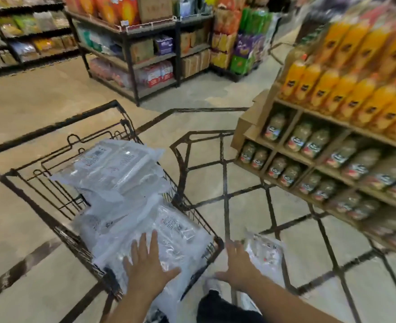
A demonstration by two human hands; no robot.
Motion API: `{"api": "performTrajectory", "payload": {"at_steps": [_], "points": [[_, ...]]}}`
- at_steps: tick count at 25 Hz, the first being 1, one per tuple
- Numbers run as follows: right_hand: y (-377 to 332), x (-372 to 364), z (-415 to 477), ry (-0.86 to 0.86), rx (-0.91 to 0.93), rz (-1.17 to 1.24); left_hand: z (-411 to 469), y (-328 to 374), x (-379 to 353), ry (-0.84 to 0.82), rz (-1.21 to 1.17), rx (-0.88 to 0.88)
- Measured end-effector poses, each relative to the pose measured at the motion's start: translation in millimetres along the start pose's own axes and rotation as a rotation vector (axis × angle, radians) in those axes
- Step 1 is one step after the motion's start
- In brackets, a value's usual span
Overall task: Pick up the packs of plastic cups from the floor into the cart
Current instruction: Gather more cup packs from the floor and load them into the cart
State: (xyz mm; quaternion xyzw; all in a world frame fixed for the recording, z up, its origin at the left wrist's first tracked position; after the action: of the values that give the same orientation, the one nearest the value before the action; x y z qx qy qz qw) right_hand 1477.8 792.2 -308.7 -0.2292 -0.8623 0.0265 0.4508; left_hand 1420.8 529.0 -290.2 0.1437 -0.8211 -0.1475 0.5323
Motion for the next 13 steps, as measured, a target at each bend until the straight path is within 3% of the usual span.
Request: {"api": "performTrajectory", "payload": {"at_steps": [5, 13], "points": [[87, -21, -83, 0.095, -0.286, 0.168, -31, 69, -53, -0.188, 0.096, -0.252], [191, -62, -164, 0.137, -0.480, 0.372, -52, 157, -118, -0.326, 0.259, -0.449]]}}
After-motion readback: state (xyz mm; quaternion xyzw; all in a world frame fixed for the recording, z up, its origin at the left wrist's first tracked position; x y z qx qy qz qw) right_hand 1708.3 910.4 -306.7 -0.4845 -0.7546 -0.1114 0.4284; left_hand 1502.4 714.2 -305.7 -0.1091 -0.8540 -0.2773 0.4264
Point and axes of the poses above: each hand's wrist, its own z-axis towards the middle knuckle, its own x-axis out of the back of the hand, y = z × x, the point moved 4 cm from there along z, towards the middle knuckle, and after that the axes turned 8 degrees about -z, right-handed, at the moved point
